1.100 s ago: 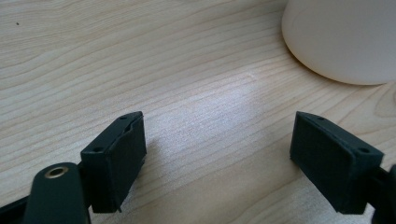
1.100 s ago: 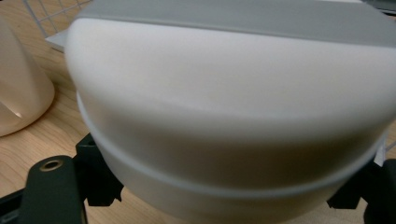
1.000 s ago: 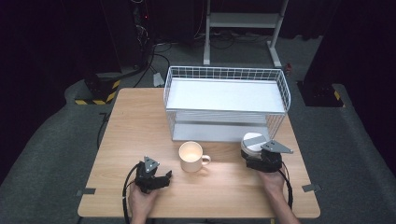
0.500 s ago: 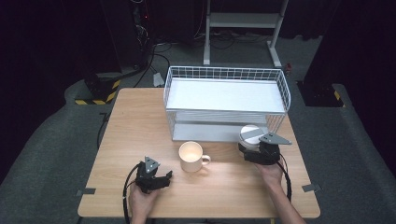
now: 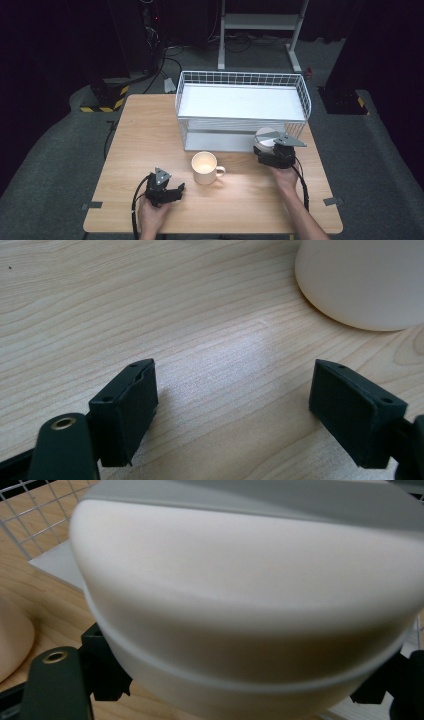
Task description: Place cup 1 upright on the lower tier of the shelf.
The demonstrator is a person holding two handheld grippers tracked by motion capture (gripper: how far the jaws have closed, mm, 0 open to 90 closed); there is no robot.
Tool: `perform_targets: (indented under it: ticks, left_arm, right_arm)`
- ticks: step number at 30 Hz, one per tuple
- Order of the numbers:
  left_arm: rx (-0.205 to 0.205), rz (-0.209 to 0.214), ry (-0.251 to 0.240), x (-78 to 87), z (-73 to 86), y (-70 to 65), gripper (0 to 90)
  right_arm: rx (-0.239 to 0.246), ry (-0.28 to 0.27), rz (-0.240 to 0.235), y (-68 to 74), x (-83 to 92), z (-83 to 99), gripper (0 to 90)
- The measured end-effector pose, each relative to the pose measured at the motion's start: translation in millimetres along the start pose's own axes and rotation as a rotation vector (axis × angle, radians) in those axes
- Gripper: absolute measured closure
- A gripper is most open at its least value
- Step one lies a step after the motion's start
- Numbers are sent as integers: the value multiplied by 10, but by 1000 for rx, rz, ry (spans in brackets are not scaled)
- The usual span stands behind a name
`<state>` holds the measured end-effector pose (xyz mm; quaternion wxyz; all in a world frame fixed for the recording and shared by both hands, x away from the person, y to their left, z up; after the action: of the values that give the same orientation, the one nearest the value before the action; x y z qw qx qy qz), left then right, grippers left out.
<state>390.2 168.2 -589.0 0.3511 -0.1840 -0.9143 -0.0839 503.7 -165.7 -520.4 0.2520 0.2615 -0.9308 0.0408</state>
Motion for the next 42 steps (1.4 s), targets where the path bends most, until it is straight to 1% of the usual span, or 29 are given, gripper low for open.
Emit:
perform_targets:
  ticks: [2, 5, 8, 9, 11, 12, 16, 25, 31, 35, 36, 39, 42]
  left_arm:
    - [0, 0, 0, 0, 0, 0, 199]
    - [-1, 0, 0, 0, 0, 1, 199]
    - [0, 0, 0, 0, 0, 0, 199]
    - [0, 0, 0, 0, 0, 0, 199]
    - [0, 0, 0, 0, 0, 0, 199]
    - [1, 0, 0, -1, -1, 0, 199]
    - [1, 0, 3, 0, 0, 0, 198]
    - [2, 0, 3, -1, 0, 0, 198]
    - [2, 0, 3, -1, 0, -1, 198]
    - [2, 0, 3, -1, 0, -1, 198]
    - [2, 0, 3, -1, 0, -1, 198]
    - [2, 0, 3, -1, 0, -1, 198]
    - [2, 0, 3, -1, 0, -1, 198]
  right_arm:
    - [6, 0, 6, -7, -28, -22, 182]
    - [16, -13, 13, -20, -58, -43, 182]
    - [4, 3, 20, -66, -108, -4, 182]
    - [-11, 15, 26, -82, -125, 20, 182]
    - [-16, 11, 30, -100, -131, 19, 182]
    - [-8, 6, 30, -111, -137, 15, 182]
    - [-6, 5, 26, -112, -149, 16, 182]
    - [15, -16, 38, -132, -189, 7, 183]
    - [7, -22, 42, -150, -209, -4, 183]
    - [10, -4, 54, -171, -251, -33, 182]
    - [14, -6, 53, -181, -263, -40, 182]
    - [5, -11, 57, -199, -289, -55, 182]
    - [11, -20, 62, -218, -304, -59, 182]
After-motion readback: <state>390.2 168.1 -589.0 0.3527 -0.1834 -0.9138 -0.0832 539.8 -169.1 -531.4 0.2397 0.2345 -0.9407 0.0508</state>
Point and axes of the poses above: each handheld gripper's, and its own axes: x roughly backward along the jaws, z roughly out of its underside, y roughly to its left, the point moved 9 cm from there along -x, roughly forward along the jaws, and after that the axes turned 1 degree about -z, right-handed, at the moved point
